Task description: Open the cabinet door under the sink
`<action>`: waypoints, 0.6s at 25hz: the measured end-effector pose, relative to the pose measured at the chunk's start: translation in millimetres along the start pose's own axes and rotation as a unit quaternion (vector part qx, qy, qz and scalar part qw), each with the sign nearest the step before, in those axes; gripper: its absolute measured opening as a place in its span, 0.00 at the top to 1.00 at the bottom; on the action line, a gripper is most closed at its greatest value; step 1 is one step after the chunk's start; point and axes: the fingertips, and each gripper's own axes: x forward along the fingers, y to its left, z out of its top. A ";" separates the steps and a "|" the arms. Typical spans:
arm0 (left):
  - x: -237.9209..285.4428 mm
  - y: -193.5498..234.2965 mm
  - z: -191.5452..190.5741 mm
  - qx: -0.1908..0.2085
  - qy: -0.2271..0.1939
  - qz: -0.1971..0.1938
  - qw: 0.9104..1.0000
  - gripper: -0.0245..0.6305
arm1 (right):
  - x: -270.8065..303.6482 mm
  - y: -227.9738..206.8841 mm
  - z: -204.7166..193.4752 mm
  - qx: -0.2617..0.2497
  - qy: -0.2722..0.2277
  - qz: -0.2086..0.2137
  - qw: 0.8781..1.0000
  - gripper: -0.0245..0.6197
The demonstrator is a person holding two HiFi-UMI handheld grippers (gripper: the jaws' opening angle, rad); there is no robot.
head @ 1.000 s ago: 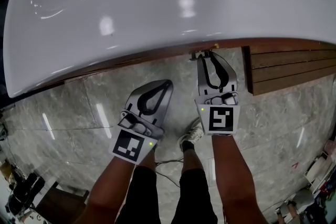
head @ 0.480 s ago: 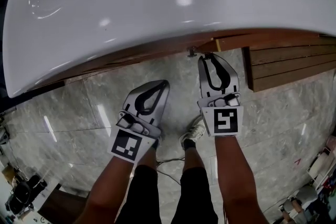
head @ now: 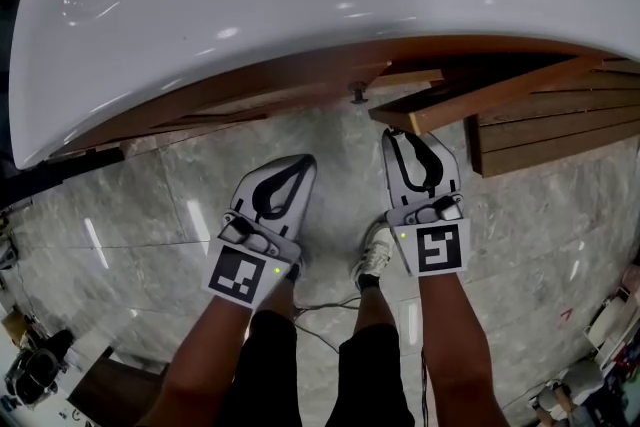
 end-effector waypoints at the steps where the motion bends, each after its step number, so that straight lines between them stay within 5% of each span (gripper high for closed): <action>1: -0.3 -1.1 -1.9 -0.001 0.001 0.004 1.000 0.93 | -3.6 0.4 -1.4 -0.002 0.002 0.007 1.000 0.82; 15: 9.2 -51.5 -10.1 -0.016 -0.020 0.039 0.999 0.93 | -64.7 -1.7 -19.4 -0.006 0.017 0.078 0.997 0.82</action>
